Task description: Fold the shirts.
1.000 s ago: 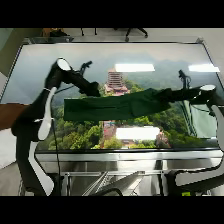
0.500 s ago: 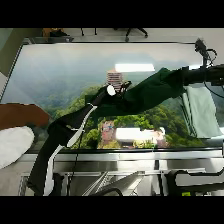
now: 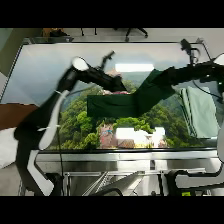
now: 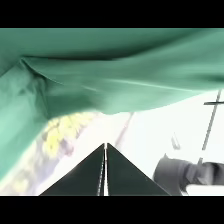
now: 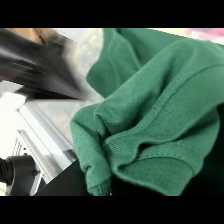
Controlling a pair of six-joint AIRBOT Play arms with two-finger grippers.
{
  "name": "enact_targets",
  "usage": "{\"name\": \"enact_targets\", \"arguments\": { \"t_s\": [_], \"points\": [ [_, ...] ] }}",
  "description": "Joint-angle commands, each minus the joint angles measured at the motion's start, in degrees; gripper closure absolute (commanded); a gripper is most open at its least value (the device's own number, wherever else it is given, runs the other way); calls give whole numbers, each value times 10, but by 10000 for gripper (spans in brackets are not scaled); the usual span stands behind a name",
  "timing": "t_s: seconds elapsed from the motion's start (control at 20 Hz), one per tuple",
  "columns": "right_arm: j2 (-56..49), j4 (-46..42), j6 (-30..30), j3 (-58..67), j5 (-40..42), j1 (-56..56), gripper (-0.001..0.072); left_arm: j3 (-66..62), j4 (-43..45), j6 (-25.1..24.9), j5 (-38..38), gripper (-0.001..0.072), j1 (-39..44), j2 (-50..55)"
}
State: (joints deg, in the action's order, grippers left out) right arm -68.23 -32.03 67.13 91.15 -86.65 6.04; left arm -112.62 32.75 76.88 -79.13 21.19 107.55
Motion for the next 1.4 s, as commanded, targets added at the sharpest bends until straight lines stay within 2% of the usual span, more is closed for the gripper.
{"name": "enact_targets", "arguments": {
  "t_s": [0.0,0.1,0.2,0.25,0.3,0.35,0.45,0.5,0.6,0.75,0.9,1.0,1.1,1.35],
  "points": [
    [-32,-3,2,1,140,-137,687,0,-14,-10,-98,691,-107,-118],
    [-82,-3,2,1,240,-232,675,0,-13,-10,-99,690,-155,-170],
    [-148,16,-2,1,366,-323,473,11,-13,-32,-98,691,-190,-214],
    [-179,53,-31,1,432,-363,454,25,-13,-41,-97,691,-200,-233],
    [-205,118,-90,3,481,-398,450,47,-13,-54,-97,691,-209,-253],
    [-218,185,-163,7,486,-417,435,71,-13,-66,-96,691,-213,-271],
    [-210,263,-259,18,436,-414,85,120,-12,-89,-95,691,-215,-299],
    [-194,264,-258,22,403,-398,68,144,-12,-99,-92,691,-215,-311],
    [-154,223,-200,22,335,-342,69,184,-13,-108,-91,691,-215,-329],
    [-101,76,-81,22,255,-231,69,224,-14,-109,-84,691,-215,-345],
    [-80,-78,-3,22,185,-122,66,244,-13,-110,-84,690,-215,-358],
    [-86,-131,21,16,149,-60,65,246,-13,-109,-87,691,-215,-364],
    [-101,-139,23,-5,137,-17,65,246,-13,-109,-90,691,-215,-367],
    [-170,-138,7,-61,137,-13,65,246,-13,-109,-96,691,-215,-367]
  ]
}}
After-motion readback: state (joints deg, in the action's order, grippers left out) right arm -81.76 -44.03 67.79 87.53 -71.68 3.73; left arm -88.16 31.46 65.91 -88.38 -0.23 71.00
